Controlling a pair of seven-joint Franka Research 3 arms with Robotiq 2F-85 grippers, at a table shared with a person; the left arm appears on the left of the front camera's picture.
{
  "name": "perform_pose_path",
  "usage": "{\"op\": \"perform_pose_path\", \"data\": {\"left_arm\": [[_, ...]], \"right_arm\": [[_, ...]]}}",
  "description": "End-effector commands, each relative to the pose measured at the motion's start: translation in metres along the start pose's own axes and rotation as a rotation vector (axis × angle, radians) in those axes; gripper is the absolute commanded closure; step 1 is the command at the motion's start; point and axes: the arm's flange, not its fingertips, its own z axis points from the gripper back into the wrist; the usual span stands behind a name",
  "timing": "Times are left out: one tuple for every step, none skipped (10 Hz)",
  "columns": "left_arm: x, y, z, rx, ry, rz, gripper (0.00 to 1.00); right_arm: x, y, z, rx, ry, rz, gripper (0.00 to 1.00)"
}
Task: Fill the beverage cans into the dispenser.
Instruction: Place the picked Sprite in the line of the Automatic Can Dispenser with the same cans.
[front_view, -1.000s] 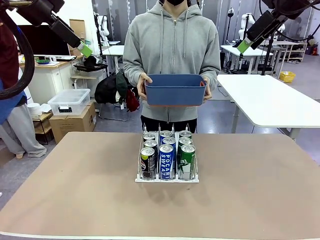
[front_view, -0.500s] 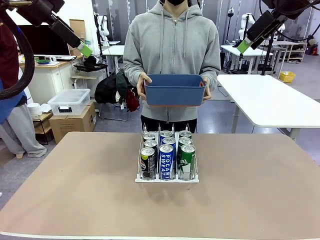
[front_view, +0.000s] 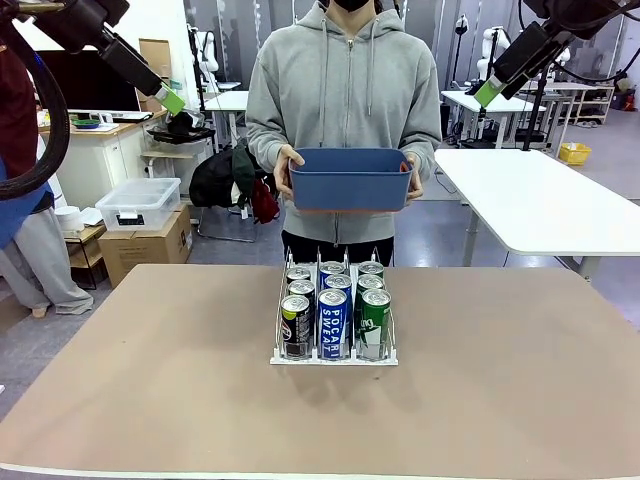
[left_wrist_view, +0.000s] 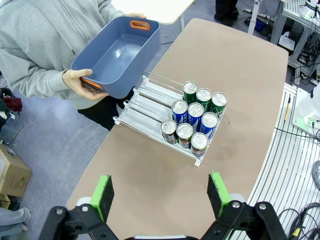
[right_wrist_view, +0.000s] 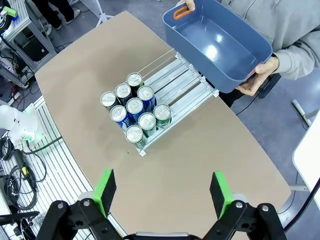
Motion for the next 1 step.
{"op": "perform_pose_path", "data": {"left_arm": [[-0.0017,0.0002,-0.0002,0.000,0.001,0.003,0.00]], "right_arm": [[-0.0008,0.0011,0.0001,0.003,-0.001,-0.002,0.00]]}}
